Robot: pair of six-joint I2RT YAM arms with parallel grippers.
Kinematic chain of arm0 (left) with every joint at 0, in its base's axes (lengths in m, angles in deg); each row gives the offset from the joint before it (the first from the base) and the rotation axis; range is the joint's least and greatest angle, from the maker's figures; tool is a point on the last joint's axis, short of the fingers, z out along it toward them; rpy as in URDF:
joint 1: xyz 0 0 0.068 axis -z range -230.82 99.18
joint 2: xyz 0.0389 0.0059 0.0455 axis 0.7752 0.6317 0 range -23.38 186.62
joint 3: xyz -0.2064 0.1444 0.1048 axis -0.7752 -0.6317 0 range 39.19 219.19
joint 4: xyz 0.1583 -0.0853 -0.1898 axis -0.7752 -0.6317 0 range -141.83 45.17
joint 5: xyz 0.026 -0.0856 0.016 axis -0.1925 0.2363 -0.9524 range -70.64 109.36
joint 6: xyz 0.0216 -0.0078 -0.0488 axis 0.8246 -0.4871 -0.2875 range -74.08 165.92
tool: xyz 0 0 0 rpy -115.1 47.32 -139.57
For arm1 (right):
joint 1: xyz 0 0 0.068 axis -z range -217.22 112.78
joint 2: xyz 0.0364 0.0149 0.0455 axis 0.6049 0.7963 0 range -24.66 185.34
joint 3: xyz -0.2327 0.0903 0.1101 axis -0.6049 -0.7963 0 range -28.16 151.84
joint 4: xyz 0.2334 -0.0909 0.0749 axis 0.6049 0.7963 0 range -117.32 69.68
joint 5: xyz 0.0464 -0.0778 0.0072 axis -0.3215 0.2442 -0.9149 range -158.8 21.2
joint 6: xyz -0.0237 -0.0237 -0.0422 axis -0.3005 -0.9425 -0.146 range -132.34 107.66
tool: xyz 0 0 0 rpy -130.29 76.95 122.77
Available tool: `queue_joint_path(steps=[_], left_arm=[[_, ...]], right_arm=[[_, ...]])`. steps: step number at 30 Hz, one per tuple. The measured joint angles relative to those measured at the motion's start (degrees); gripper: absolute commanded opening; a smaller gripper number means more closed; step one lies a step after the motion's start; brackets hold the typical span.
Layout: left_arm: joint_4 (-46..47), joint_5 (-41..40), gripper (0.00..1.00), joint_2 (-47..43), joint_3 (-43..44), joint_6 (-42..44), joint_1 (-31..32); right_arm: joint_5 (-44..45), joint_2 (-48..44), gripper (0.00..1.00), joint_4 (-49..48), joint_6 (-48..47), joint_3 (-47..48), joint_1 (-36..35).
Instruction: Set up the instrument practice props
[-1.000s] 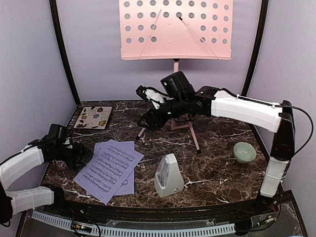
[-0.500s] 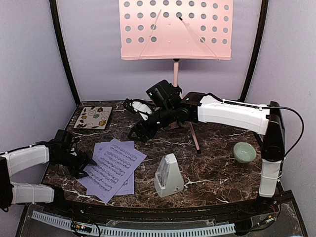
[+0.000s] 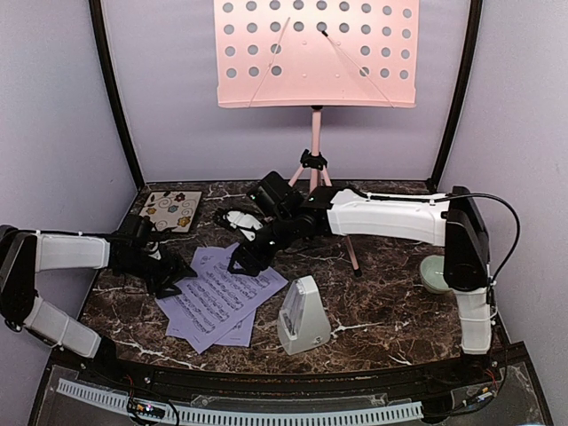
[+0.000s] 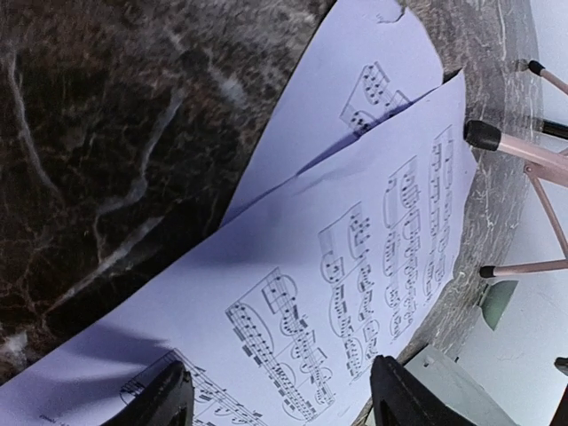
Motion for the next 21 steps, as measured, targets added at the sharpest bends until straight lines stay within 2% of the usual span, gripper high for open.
queue_joint_path(steps=[3,8,10,15,21], left_arm=[[-0.7,-0.2,0.71,-3.2,0.2,-0.1,-1.2],[-4.1,-1.3,0.73,-17.7,-4.0,-2.9,-6.9],[-6.3,-1.9,0.74,-23.1,-7.1,-4.4,-8.4],[-12.3,-3.1,0.74,-30.0,-14.9,-7.9,-11.1],[-12.7,-2.1,0.75,-35.5,-19.1,-9.6,-12.9]], right_arm=[[0.4,1.4,0.61,0.3,0.0,1.4,0.0],[2.4,2.2,0.51,0.5,0.2,2.1,-0.1],[3.7,2.3,0.44,0.6,0.3,2.1,-0.1],[6.8,2.7,0.28,1.2,-0.2,2.4,-0.1],[11.0,4.7,0.19,1.5,-1.3,3.7,0.9]])
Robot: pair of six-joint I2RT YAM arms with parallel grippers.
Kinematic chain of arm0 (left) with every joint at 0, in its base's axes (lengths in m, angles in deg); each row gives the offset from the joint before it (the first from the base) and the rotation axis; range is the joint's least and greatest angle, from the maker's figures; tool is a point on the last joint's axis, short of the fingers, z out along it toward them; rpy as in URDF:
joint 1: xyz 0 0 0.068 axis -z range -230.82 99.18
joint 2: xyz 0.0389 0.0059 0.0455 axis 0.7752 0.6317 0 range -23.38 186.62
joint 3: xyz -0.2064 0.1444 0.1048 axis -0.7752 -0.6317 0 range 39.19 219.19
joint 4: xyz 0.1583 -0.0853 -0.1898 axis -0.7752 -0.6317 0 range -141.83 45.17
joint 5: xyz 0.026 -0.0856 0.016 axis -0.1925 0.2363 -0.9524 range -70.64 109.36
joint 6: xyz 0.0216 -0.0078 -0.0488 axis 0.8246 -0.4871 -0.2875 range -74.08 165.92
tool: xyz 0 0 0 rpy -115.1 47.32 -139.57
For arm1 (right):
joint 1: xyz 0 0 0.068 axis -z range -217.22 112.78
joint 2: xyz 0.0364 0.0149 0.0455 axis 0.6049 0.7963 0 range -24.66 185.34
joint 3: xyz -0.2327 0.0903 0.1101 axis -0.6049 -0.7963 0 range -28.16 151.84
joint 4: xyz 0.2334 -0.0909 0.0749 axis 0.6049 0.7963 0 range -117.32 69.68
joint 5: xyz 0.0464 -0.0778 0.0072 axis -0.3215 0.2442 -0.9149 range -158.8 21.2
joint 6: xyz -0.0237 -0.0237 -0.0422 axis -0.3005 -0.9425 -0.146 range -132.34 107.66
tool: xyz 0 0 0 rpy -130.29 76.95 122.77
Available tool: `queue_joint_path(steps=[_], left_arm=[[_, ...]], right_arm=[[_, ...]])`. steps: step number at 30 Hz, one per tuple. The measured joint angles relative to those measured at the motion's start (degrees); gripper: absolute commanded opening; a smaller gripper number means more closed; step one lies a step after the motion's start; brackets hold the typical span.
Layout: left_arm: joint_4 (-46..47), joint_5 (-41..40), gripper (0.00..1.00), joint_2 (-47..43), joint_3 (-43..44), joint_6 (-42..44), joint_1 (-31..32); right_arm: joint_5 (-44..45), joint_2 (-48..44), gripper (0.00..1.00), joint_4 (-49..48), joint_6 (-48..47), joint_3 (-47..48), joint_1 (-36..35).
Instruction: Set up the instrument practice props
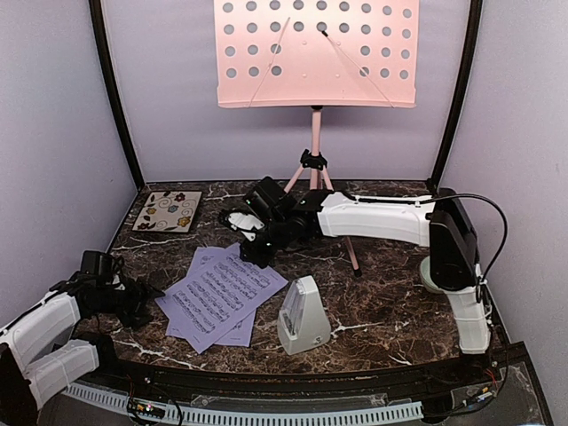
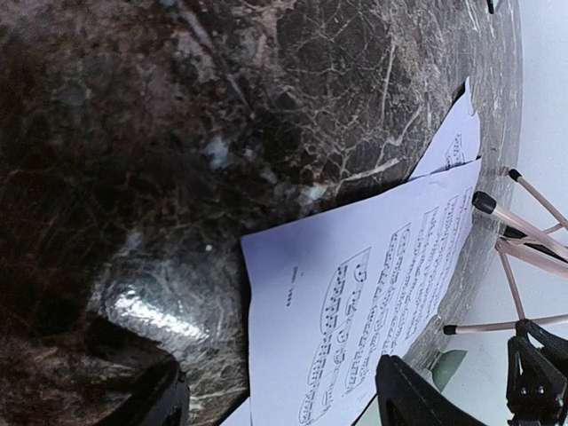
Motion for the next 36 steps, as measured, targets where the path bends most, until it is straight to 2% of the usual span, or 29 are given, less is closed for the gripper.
queue_joint_path(steps=[7,22,36], left_arm=[[9.6,4.1,0.75,-0.1,-3.8,-0.8,-0.1],[24.6,7.6,0.75,6.3,-6.6,-0.7,-0.1],[39.5,8.7,0.74,8.5,-9.9,-0.2,-0.1]], right_arm=[[1.9,3.2,0.15,0.0,-1.5,0.1,1.6],[4.1,10.4,0.11,-0.2,-3.0,1.7,2.1],[2.5,11.8,0.1,-0.2,-3.0,2.4,2.4]])
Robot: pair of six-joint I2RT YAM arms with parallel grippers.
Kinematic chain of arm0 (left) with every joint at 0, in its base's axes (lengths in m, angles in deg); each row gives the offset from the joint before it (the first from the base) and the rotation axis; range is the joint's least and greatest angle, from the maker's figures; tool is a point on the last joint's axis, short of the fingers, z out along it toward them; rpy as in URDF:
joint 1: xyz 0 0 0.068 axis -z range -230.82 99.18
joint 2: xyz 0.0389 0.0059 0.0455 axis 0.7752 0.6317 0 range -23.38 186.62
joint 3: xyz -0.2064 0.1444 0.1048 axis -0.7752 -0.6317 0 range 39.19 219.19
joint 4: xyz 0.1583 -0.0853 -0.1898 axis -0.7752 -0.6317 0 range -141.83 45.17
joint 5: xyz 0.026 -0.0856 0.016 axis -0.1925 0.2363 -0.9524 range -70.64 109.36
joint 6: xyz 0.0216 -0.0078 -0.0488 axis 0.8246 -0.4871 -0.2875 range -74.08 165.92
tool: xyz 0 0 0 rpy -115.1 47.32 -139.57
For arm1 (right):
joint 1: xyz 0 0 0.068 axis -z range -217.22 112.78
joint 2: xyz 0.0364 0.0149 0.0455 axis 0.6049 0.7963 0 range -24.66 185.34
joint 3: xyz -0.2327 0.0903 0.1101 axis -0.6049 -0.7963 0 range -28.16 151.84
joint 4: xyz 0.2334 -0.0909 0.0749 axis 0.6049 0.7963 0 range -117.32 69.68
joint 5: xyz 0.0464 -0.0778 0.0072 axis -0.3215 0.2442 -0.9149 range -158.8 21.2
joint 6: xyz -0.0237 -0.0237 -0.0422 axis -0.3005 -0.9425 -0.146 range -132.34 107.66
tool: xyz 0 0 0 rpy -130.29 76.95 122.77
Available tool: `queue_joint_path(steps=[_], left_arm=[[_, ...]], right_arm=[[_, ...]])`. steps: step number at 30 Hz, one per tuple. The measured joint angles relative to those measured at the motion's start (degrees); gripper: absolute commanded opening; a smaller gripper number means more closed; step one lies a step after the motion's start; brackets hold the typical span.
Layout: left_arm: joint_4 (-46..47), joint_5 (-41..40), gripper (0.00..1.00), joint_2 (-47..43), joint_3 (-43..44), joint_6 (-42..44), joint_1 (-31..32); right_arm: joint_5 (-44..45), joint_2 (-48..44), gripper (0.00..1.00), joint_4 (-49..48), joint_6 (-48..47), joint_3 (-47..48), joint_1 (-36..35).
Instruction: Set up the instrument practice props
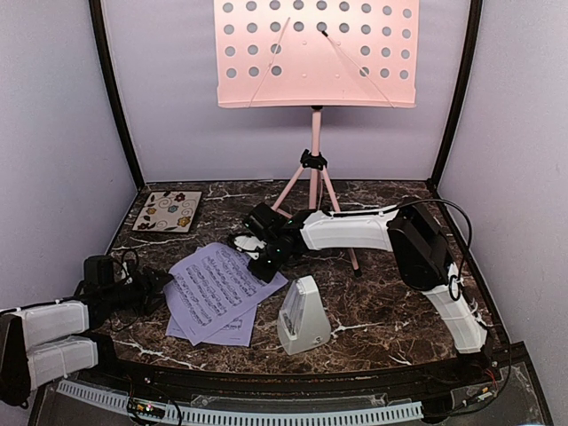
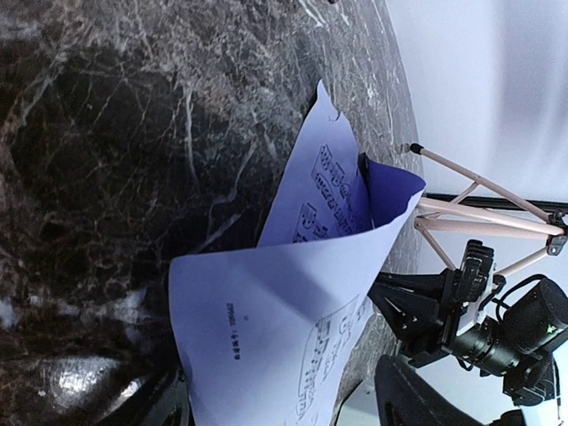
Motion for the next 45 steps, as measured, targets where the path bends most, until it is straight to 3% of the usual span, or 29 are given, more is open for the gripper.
queue_joint_path(steps=[7,17,21,24,28,34,40,45], left_arm=[[10.3,-1.3,0.8,2.2,-2.3,-2.3,0.0],[31.4,1.9,0.89,21.2,-1.0,-7.3,0.0],[38.9,3.7,0.62,26.2,0.7,-9.3,0.0],[40.2,4.7,0.49,26.9,2.6,-9.3,0.0],[33.4,5.2,0.42,25.1,6.8,-5.3,0.0],[11.2,4.0,0.42,22.8,16.5,6.0,0.0],[-5.9,4.4,0.47,27.0,23.3,15.1,0.1],[-15.0,7.4,0.6,32.2,26.8,20.6,0.1]], right_arm=[[-1.0,0.1,0.1,0.0,0.0,0.0,0.2],[-1.3,0.2,0.1,0.0,0.1,0.0,0.2],[-1.3,0.2,0.1,0.0,0.1,0.0,0.2],[-1.4,0.2,0.11,0.0,0.1,0.0,0.2],[-1.4,0.2,0.12,0.0,0.2,0.0,0.2],[-2.1,0.2,0.13,0.0,0.5,0.2,0.2],[-2.8,0.2,0.13,0.0,1.0,0.9,0.3],[-3.1,0.2,0.13,0.0,1.4,1.0,0.6]])
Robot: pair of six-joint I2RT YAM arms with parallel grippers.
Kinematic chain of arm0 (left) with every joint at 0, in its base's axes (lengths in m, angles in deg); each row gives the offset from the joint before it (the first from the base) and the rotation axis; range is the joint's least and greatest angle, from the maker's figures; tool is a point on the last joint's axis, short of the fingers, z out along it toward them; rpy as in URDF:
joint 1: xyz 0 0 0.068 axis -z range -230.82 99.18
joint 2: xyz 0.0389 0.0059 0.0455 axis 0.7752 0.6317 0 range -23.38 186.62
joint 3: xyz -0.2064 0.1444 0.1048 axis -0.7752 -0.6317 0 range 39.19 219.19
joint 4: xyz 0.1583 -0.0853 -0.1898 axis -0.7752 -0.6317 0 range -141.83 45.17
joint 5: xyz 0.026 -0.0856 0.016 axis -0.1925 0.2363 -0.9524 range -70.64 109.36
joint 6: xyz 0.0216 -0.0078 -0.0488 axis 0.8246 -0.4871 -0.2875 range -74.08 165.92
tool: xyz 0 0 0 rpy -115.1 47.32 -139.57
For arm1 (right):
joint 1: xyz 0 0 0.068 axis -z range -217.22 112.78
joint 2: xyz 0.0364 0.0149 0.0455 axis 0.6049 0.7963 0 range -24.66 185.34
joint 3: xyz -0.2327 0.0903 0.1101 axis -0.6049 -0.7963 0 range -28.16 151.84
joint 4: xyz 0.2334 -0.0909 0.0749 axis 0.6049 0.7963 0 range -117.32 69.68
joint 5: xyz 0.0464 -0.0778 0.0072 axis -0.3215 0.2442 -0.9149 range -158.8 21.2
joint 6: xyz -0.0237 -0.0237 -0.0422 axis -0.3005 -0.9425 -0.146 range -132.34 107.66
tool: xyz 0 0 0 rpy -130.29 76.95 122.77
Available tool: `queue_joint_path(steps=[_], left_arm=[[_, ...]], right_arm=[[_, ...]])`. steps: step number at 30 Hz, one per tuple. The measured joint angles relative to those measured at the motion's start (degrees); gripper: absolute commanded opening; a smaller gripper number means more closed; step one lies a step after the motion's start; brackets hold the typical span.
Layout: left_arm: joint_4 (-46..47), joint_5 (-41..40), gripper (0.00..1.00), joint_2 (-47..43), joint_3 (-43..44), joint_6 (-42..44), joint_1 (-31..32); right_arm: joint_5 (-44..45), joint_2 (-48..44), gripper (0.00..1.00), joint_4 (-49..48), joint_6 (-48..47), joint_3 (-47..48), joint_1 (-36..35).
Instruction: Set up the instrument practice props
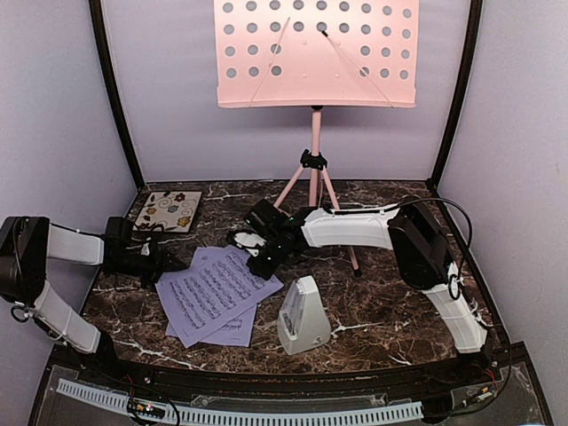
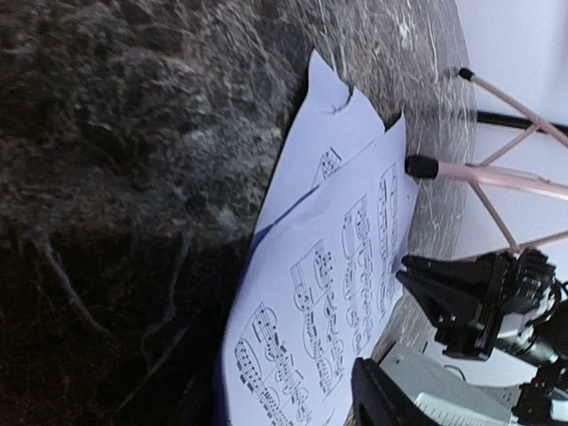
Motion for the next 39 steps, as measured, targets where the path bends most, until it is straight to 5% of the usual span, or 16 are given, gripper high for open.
queue_joint_path(steps=[18,34,39], left_arm=[[-19.4,11.1,0.81,5.8,9.1,15.2,0.0],[-17.0,17.7,0.8,-6.3,2.1,10.4,0.7],[-22.8,15.1,0.72,1.7,8.6,14.8,1.4]], right_arm=[[-0.3,-0.4,0.12,-0.2,0.0,-0.8,1.2],[-0.2,-1.7,0.11,-0.3,-1.6,-3.8,1.2],[0.0,-1.7,0.11,-0.3,-2.0,-3.8,1.2]])
